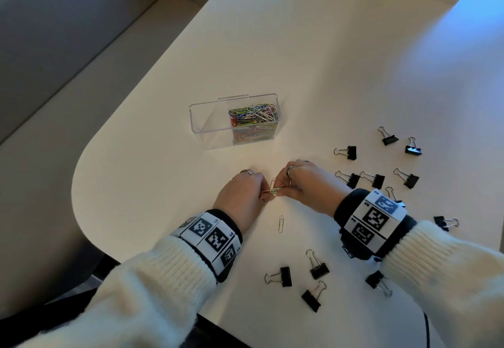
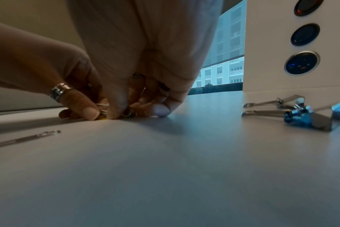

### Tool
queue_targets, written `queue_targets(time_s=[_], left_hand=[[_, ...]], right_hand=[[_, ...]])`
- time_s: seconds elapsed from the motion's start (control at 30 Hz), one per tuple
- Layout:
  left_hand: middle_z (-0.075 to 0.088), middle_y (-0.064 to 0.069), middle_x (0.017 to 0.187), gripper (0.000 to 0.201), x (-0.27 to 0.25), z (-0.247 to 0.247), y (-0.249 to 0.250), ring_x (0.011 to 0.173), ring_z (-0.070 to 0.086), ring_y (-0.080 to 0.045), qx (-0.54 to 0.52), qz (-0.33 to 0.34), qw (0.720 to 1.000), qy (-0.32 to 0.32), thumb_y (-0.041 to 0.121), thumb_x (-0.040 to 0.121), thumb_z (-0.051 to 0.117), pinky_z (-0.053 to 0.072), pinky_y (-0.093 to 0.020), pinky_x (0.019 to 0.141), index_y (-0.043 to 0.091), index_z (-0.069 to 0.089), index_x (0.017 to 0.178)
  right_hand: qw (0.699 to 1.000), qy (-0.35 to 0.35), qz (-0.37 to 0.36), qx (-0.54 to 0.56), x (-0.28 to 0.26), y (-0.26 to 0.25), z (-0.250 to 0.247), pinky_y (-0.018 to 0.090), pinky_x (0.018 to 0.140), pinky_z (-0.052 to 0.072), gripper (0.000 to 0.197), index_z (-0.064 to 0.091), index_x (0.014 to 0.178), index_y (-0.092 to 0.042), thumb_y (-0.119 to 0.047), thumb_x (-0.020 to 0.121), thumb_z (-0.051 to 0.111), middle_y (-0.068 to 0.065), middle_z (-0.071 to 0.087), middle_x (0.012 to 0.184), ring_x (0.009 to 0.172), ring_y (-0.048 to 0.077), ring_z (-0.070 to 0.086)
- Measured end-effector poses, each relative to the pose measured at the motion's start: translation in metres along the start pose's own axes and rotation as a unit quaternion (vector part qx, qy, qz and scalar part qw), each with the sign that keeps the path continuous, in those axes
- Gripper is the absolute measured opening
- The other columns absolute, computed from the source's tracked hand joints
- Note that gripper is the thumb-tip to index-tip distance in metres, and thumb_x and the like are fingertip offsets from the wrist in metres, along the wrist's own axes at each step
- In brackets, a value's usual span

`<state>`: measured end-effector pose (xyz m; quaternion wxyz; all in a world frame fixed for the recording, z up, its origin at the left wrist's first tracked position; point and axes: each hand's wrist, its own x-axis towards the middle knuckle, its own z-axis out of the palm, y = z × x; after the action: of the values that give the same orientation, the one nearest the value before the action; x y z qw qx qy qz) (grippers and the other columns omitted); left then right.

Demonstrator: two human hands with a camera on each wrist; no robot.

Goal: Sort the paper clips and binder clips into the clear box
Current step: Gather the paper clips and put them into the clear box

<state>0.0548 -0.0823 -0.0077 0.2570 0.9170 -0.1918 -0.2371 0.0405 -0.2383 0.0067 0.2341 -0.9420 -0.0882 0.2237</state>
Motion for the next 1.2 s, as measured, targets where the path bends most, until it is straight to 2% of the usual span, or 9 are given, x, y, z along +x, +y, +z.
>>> queue_targets(time_s=[0.33, 0.5, 0.57, 0.63, 0.8, 0.93, 1.03, 1.13, 1.2], left_hand=[[0.060, -0.010, 0.099, 0.011, 0.005, -0.011, 0.004, 0.093, 0.055, -0.023, 0.020, 0.029, 0.999, -0.014, 0.007, 0.087, 0.051, 0.044, -0.033, 0.081, 0.010, 0.060, 0.093], [0.058, -0.006, 0.083, 0.008, 0.010, -0.048, 0.015, 0.079, 0.053, -0.023, -0.005, 0.078, 0.994, 0.083, 0.008, 0.087, 0.054, 0.043, -0.033, 0.072, 0.015, 0.053, 0.083], [0.060, -0.007, 0.081, 0.006, 0.021, -0.069, 0.019, 0.076, 0.054, -0.024, -0.023, 0.097, 0.986, 0.133, 0.007, 0.085, 0.057, 0.044, -0.035, 0.071, 0.012, 0.055, 0.083], [0.062, -0.003, 0.081, 0.004, 0.034, -0.086, 0.019, 0.074, 0.054, -0.020, -0.053, 0.097, 0.977, 0.184, 0.008, 0.083, 0.060, 0.045, -0.031, 0.072, 0.011, 0.060, 0.086], [0.061, 0.006, 0.079, 0.022, 0.050, -0.093, 0.002, 0.063, 0.052, 0.000, -0.149, 0.044, 0.963, 0.221, 0.004, 0.083, 0.061, 0.040, -0.008, 0.063, 0.016, 0.061, 0.101], [0.062, 0.005, 0.099, 0.023, 0.040, -0.083, -0.006, 0.076, 0.055, -0.011, -0.103, 0.076, 0.960, 0.248, 0.010, 0.085, 0.060, 0.043, -0.020, 0.074, 0.017, 0.059, 0.107], [0.053, 0.007, 0.099, 0.017, 0.025, -0.077, -0.009, 0.075, 0.048, -0.008, -0.089, 0.134, 0.943, 0.293, 0.015, 0.085, 0.061, 0.034, -0.008, 0.063, 0.016, 0.061, 0.101], [0.053, 0.006, 0.088, 0.012, 0.008, -0.066, -0.013, 0.065, 0.046, -0.004, -0.108, 0.201, 0.947, 0.228, 0.018, 0.081, 0.065, 0.033, -0.005, 0.060, 0.017, 0.062, 0.092], [0.052, 0.008, 0.080, 0.017, 0.001, -0.056, -0.015, 0.062, 0.049, -0.008, -0.106, 0.212, 0.966, 0.103, 0.023, 0.077, 0.069, 0.035, -0.008, 0.059, 0.021, 0.063, 0.093]], right_hand=[[0.993, -0.013, -0.023, -0.112, -0.005, -0.009, -0.005, 0.029, 0.095, 0.038, 0.029, 0.058, 0.112, -0.010, -0.026, 0.097, 0.039, 0.008, 0.054, 0.113, 0.110, 0.024, 0.048], [0.987, 0.102, -0.068, -0.101, 0.003, -0.021, -0.036, 0.043, 0.084, 0.048, 0.024, 0.062, 0.098, -0.002, -0.020, 0.094, 0.047, 0.016, 0.060, 0.099, 0.097, 0.034, 0.054], [0.971, 0.174, -0.089, -0.135, 0.013, -0.028, -0.055, 0.043, 0.074, 0.052, 0.018, 0.063, 0.091, 0.002, -0.012, 0.089, 0.052, 0.020, 0.062, 0.089, 0.087, 0.038, 0.058], [0.960, 0.222, -0.083, -0.149, 0.024, -0.035, -0.071, 0.039, 0.076, 0.047, 0.015, 0.061, 0.096, 0.000, -0.010, 0.090, 0.051, 0.019, 0.061, 0.094, 0.094, 0.037, 0.056], [0.963, 0.231, -0.027, -0.135, 0.049, -0.040, -0.079, 0.033, 0.085, 0.039, 0.023, 0.062, 0.107, -0.011, -0.023, 0.094, 0.046, 0.008, 0.059, 0.111, 0.112, 0.025, 0.049], [0.967, 0.242, 0.012, -0.074, 0.058, -0.037, -0.073, 0.032, 0.081, 0.044, 0.020, 0.065, 0.106, -0.017, -0.018, 0.089, 0.054, 0.002, 0.064, 0.106, 0.105, 0.020, 0.054], [0.960, 0.278, -0.023, -0.007, 0.053, -0.033, -0.069, 0.036, 0.083, 0.049, 0.021, 0.067, 0.105, -0.016, -0.017, 0.086, 0.058, 0.003, 0.068, 0.100, 0.093, 0.021, 0.060], [0.939, 0.333, -0.080, 0.039, 0.038, -0.024, -0.064, 0.036, 0.072, 0.051, 0.011, 0.070, 0.089, -0.014, -0.020, 0.082, 0.063, 0.003, 0.063, 0.083, 0.068, 0.019, 0.057], [0.954, 0.278, -0.104, 0.034, 0.029, -0.014, -0.055, 0.034, 0.068, 0.051, 0.008, 0.070, 0.086, -0.014, -0.018, 0.080, 0.066, -0.002, 0.056, 0.078, 0.061, 0.016, 0.053]])
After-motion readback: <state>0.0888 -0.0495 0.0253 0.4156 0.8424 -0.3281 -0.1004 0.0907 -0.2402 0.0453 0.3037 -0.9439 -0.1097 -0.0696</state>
